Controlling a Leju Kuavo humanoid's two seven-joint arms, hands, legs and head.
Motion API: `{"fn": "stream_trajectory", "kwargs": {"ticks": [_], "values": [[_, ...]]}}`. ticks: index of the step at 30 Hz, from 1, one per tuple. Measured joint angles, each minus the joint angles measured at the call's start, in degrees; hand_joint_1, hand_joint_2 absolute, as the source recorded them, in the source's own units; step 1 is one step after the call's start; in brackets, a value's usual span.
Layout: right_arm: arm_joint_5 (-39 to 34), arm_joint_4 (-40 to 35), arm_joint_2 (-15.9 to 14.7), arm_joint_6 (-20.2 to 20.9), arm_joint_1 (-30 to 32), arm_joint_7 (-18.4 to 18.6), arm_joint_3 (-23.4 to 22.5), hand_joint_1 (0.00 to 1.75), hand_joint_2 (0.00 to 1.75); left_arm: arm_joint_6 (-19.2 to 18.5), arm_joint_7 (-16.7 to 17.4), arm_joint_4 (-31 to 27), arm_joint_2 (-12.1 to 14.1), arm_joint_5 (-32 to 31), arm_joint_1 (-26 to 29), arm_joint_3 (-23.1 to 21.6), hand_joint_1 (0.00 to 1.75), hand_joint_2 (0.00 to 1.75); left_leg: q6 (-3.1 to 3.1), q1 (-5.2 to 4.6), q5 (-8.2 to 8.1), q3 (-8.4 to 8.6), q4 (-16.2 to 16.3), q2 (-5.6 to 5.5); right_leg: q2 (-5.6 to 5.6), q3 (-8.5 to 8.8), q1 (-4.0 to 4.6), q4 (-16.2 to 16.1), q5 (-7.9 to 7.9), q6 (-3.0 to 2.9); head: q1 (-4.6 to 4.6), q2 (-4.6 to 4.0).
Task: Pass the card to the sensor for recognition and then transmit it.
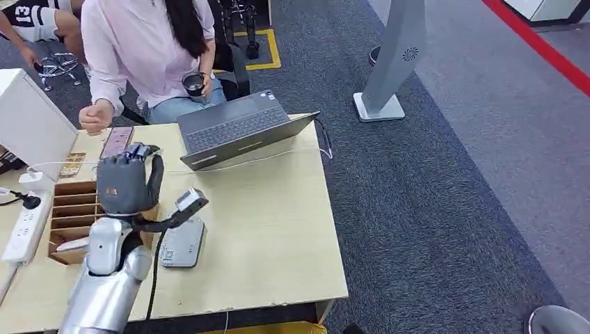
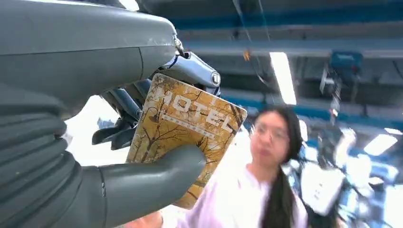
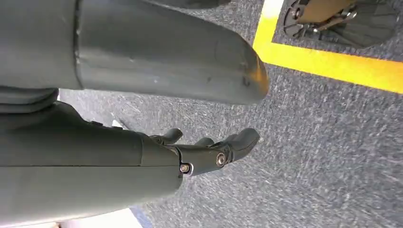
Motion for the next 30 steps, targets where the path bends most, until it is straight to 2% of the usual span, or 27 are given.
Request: {"fn": "stream_trajectory", "kwargs": {"ticks": [3,5,7,12,20,21,27,30], "values": [[0.4,0.0,0.4,0.3,-0.8,0.5,0.9,0.00,0.00,0.3,2.9,6.8,0.6,-2.1,-7.9,1.2,1.75,1.75,0.02,0.00,0.04,0.00,0.0,0.02,0.01,-0.02,0.00,0.1,0.04,-0.04,0.00,0.00],[0.5,0.0,0.8,0.3,-1.3,0.9,1.6,0.00,0.00,0.9,3.2,13.1,1.6,-2.3,-14.0,2.3,1.75,1.75,0.01,-0.01,0.05,0.03,0.0,0.10,0.06,-0.03,0.00,0.1,0.08,-0.08,-0.04,0.00],[0.5,0.0,1.0,0.3,-1.5,1.2,2.0,0.00,0.00,1.4,3.0,16.9,2.1,-2.0,-16.8,2.9,1.75,1.75,0.01,-0.01,0.05,0.03,0.0,0.11,0.08,-0.05,0.00,0.1,0.08,-0.08,-0.02,0.00],[0.0,0.0,1.2,0.4,-1.9,1.5,2.8,0.00,0.00,1.1,3.2,23.5,3.2,-1.8,-21.0,4.0,1.75,1.75,-0.01,0.00,0.06,0.00,0.0,0.07,0.05,-0.07,0.00,0.1,0.06,-0.10,-0.04,0.00],[-0.2,0.0,1.5,0.4,-2.0,1.5,3.0,0.00,0.00,0.5,3.2,28.1,3.8,-1.3,-23.0,5.1,1.75,1.75,-0.01,-0.01,0.06,-0.01,0.0,0.06,0.06,-0.08,0.00,0.1,0.06,-0.10,-0.04,0.00],[-0.2,0.0,1.5,0.4,-2.0,1.5,3.0,0.00,0.00,0.3,3.2,28.4,3.8,-1.3,-23.1,5.2,0.00,1.75,-0.01,-0.01,0.06,-0.01,0.0,0.06,0.06,-0.08,0.00,0.1,0.06,-0.10,-0.04,0.00],[-0.8,0.0,1.5,0.3,-2.0,1.4,3.0,0.00,0.00,-0.7,4.7,30.5,4.1,-1.6,-23.4,5.6,0.00,1.75,-0.02,-0.01,0.06,-0.01,0.0,0.06,0.05,-0.08,0.00,0.1,0.06,-0.10,-0.04,0.00],[-1.3,0.0,1.5,0.2,-2.0,1.4,3.0,0.00,0.00,0.9,2.9,30.8,4.1,-1.2,-23.3,5.8,0.00,1.75,-0.02,-0.01,0.06,-0.01,0.0,0.06,0.06,-0.08,0.00,0.1,0.06,-0.10,-0.04,0.00]]}}
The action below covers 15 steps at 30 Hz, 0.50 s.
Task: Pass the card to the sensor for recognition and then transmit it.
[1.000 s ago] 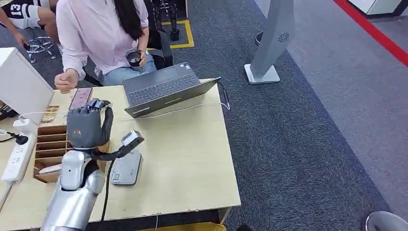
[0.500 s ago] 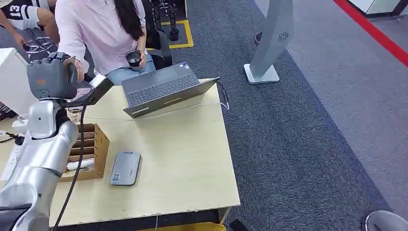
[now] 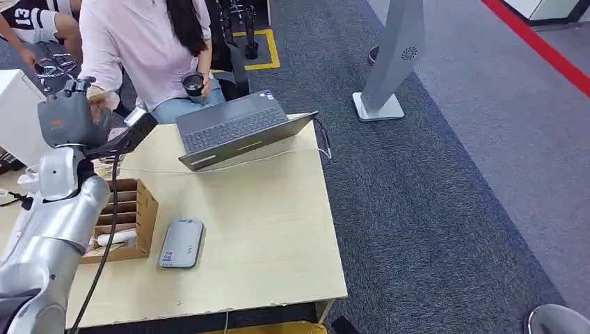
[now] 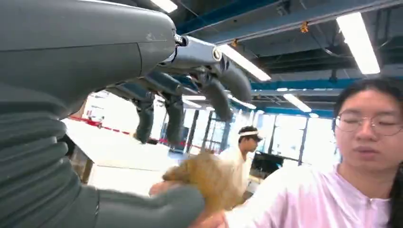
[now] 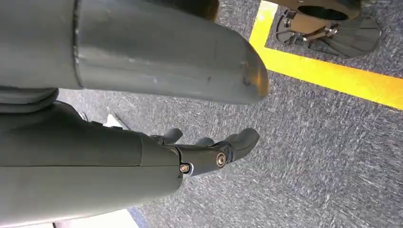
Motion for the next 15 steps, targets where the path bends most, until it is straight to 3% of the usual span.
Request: {"fn": "stream_trajectory", "kwargs": {"ticks": [7,11,15], "values": [[-0.7,0.0,0.0,0.0,0.0,-0.1,0.0,0.00,0.00,2.2,-2.7,-0.2,-0.1,0.3,1.0,0.0,0.00,1.75,0.00,0.00,0.00,0.02,0.0,0.01,0.01,0.00,0.00,0.0,0.00,0.00,0.00,0.00],[-2.1,0.0,0.0,-0.4,0.5,-1.0,0.0,0.00,0.00,2.7,-6.1,-7.7,-1.0,1.2,7.0,0.0,0.00,1.75,0.00,-0.01,-0.01,0.01,0.0,0.01,0.00,0.00,-0.01,0.0,-0.02,0.02,0.00,0.00],[-3.9,0.0,-0.2,-1.3,1.6,-2.3,-0.1,0.00,0.00,2.7,-9.1,-20.5,-1.5,3.9,17.1,-0.1,0.00,1.75,-0.03,-0.04,-0.10,0.01,0.0,0.14,0.16,-0.02,-0.08,0.0,-0.05,0.03,0.00,0.00]]}}
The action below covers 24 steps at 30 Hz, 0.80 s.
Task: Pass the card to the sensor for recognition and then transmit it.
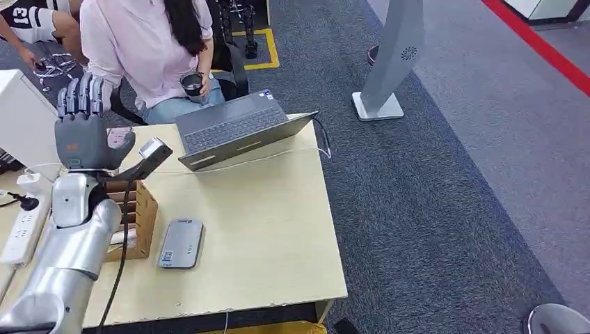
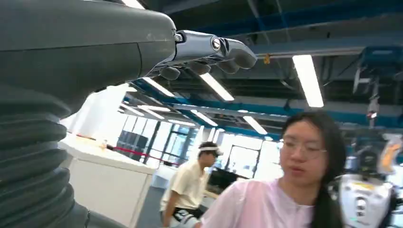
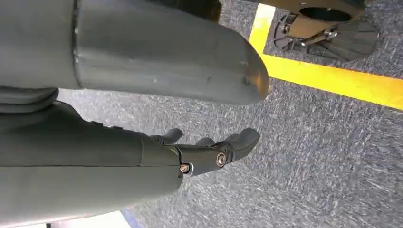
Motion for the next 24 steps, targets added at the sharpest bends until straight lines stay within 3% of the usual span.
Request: {"fn": "stream_trajectory", "kwargs": {"ticks": [3,7,14,24], "values": [[-1.6,0.0,-0.4,-0.7,1.4,-1.4,-0.2,0.00,0.00,0.2,-3.4,-12.0,-0.1,0.6,10.7,-0.5,0.00,1.75,0.05,-0.01,-0.13,0.01,0.0,0.05,0.08,-0.03,-0.03,0.0,-0.13,0.08,-0.02,0.00],[-2.9,0.2,-1.0,-1.0,2.9,-2.8,-0.8,0.00,0.00,0.3,-5.3,-21.9,0.1,0.6,21.7,-0.7,0.00,1.75,0.06,-0.01,-0.19,-0.01,0.0,0.03,0.05,-0.05,-0.03,0.0,-0.22,0.02,-0.02,0.00],[-3.2,0.2,-1.5,-1.2,3.6,-2.9,-1.6,0.00,0.00,0.3,-6.1,-28.3,0.5,1.0,27.7,-0.7,0.00,1.75,0.05,0.00,-0.18,-0.01,0.0,0.00,0.02,-0.05,-0.03,0.0,-0.22,0.02,-0.02,0.00],[-6.1,0.2,-2.2,-2.0,5.0,-4.1,-3.2,0.00,0.00,0.3,-6.5,-30.6,2.2,0.3,37.8,-1.6,0.00,1.75,-0.01,-0.02,-0.29,0.05,0.0,0.06,0.08,-0.03,-0.03,0.0,-0.26,0.00,-0.07,0.00]]}}
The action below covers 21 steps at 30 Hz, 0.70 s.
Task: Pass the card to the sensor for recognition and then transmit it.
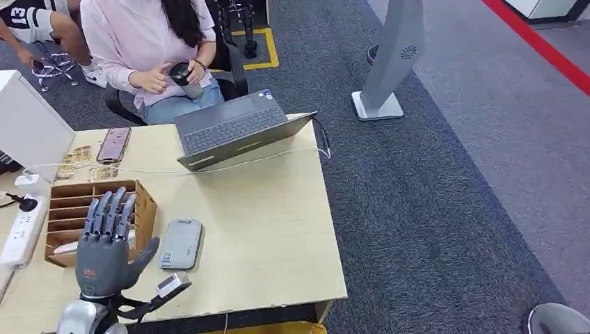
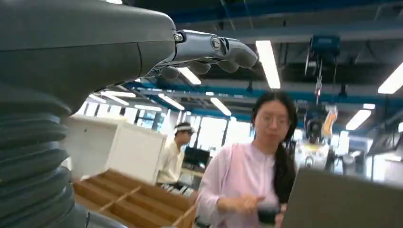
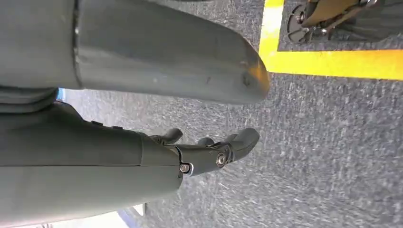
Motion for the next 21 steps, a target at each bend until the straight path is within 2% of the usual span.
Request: {"fn": "stream_trajectory", "kwargs": {"ticks": [3,6,7,12,16,18,21], "values": [[-0.5,0.0,-0.2,-0.1,0.4,0.1,-0.2,0.00,0.00,-0.3,1.9,0.0,0.5,-1.2,3.2,-0.1,0.00,1.75,0.01,0.00,0.00,-0.05,0.0,-0.06,-0.06,-0.03,0.00,0.0,-0.08,0.01,0.04,0.00],[-0.8,0.0,-0.3,-0.1,0.3,0.1,-0.2,0.00,0.00,-1.2,4.9,1.5,1.8,-2.1,3.8,0.0,0.00,1.75,0.00,0.01,0.00,-0.04,0.0,-0.07,-0.06,0.00,0.00,0.0,-0.07,0.01,0.04,0.00],[-0.8,0.0,-0.3,-0.1,0.4,0.1,-0.2,0.00,1.75,-1.6,5.2,2.1,2.2,-2.1,3.8,0.1,0.00,1.75,0.00,0.01,0.00,-0.03,0.0,-0.07,-0.06,0.00,0.00,0.0,-0.07,0.01,0.02,0.00],[-1.3,0.0,-0.5,0.2,0.4,-0.1,-0.2,0.00,1.75,-3.2,6.3,5.6,3.7,-2.4,4.0,1.1,0.00,1.75,-0.03,0.03,0.03,-0.02,0.0,-0.07,-0.05,0.01,0.01,0.0,-0.06,-0.01,0.04,0.00],[-1.4,0.0,-0.5,0.3,0.5,-0.2,-0.2,0.00,1.75,-4.1,9.8,7.6,4.6,-5.7,3.8,3.3,0.00,1.75,-0.03,0.02,0.03,-0.01,0.0,-0.07,-0.05,0.00,0.01,0.0,-0.06,-0.01,0.04,0.00],[-1.4,0.0,-0.5,0.3,0.5,-0.2,-0.1,0.00,1.75,-3.7,12.5,9.2,4.6,-9.4,3.2,4.7,0.00,1.75,-0.03,0.02,0.03,-0.01,0.0,-0.07,-0.06,0.00,0.01,0.0,-0.06,-0.01,0.04,0.00],[-1.4,0.0,-0.5,0.4,0.5,-0.1,0.0,0.00,1.75,-3.9,14.1,11.9,4.6,-10.7,1.5,6.3,0.00,1.75,-0.03,0.02,0.03,-0.02,0.0,-0.09,-0.06,0.00,0.01,0.0,-0.06,-0.01,0.04,0.00]]}}
